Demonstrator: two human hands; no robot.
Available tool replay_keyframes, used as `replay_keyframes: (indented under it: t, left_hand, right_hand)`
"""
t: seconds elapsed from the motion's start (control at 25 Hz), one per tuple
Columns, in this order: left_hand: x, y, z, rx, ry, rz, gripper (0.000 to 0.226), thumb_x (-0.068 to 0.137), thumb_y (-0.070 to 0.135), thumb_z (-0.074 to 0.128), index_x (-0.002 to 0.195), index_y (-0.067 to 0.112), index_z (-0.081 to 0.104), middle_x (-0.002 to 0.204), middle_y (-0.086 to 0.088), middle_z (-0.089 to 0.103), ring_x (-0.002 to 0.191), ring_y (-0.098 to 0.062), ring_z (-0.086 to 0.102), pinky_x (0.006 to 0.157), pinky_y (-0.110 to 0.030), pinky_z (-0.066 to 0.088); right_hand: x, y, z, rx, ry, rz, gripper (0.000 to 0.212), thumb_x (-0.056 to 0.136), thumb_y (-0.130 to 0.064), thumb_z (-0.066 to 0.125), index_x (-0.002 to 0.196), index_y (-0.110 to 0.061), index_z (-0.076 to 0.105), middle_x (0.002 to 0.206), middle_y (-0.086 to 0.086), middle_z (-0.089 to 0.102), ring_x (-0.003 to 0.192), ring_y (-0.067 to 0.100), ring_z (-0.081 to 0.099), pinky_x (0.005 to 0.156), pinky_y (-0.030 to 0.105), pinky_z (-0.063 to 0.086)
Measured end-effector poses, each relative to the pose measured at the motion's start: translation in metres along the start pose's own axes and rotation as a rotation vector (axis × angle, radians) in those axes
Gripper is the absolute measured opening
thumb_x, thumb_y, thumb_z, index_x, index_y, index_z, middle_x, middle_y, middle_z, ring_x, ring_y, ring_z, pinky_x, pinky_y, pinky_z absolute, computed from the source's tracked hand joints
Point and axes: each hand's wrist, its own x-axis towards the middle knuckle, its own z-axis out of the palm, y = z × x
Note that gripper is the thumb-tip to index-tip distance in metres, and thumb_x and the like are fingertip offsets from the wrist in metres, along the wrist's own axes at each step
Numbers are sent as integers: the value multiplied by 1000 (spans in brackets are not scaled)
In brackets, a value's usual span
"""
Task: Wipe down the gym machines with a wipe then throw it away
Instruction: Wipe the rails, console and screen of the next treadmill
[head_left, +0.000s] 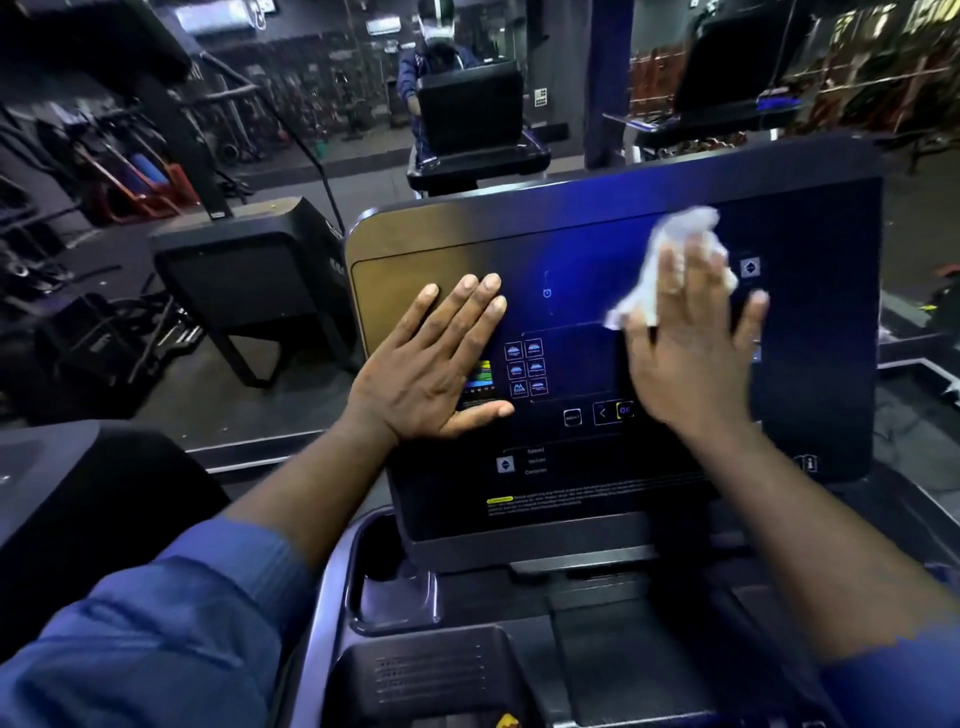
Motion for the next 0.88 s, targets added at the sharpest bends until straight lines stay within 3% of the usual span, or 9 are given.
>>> replay_keyframes:
  t: [0.08,0.2,0.32,0.4,0.52,0.6,0.68,0.76,0.88]
  left_hand:
    - [-5,8,2,0,-44,-18,104,98,80,36,167,5,14,176,-14,9,163,-29,7,130,-54,18]
    - [-24,38,3,-79,-74,-66,99,101,75,38,167,5,16,176,-13,9,163,-28,7,129,-54,18]
    - [-49,80,6,-203,-91,-138,96,101,72,43,166,4,20,175,-13,12,163,-29,9,128,-56,20]
    - [-60,105,8,-262,-88,-168,94,101,70,47,165,5,24,175,-13,15,162,-30,12,128,-58,22]
    - [-69,141,3,-267,-89,-242,90,101,68,50,164,7,30,174,-13,19,162,-31,17,129,-56,21]
    - [-68,164,-5,-291,-124,-278,86,101,66,52,163,9,35,173,-13,23,159,-32,24,128,-54,22]
    - [-60,180,-10,-328,-170,-321,80,101,64,52,159,10,42,166,-14,33,150,-35,37,126,-54,27]
    - [-52,200,-21,-385,-194,-369,73,102,63,50,152,10,48,156,-15,42,138,-36,47,120,-52,36]
    - [-49,230,-45,-484,-271,-399,67,103,63,46,147,13,50,149,-11,47,133,-31,48,117,-47,39]
  right_hand:
    - [-42,32,9,28,-10,141,76,109,-46,34,165,-26,-13,173,0,-20,160,23,-15,124,69,1]
    - [-99,4,44,51,-19,212,76,106,-48,28,166,-18,-8,173,7,-18,160,32,-11,125,67,5]
    - [-144,-39,71,-12,-82,-230,73,104,-46,34,168,-23,5,175,4,-6,162,30,1,128,59,6]
    - [-160,-31,77,-105,-124,-538,71,104,-46,40,167,-32,11,175,-6,1,161,21,8,129,54,8]
    - [-141,19,56,-193,-129,-684,62,109,-50,36,165,-42,11,173,-16,10,159,11,16,129,48,5]
    - [-128,68,36,-251,-127,-587,61,110,-48,30,166,-41,5,173,-14,7,159,14,20,128,50,3]
    - [-121,118,20,-197,-118,-321,62,109,-40,25,167,-35,4,174,-10,5,160,17,17,127,54,7]
    - [-134,150,11,-11,-56,-17,64,106,-27,30,167,-25,13,175,-4,10,160,19,16,125,54,17]
    - [-164,130,25,214,30,288,60,104,-10,40,162,-9,30,168,9,30,155,31,32,121,58,30]
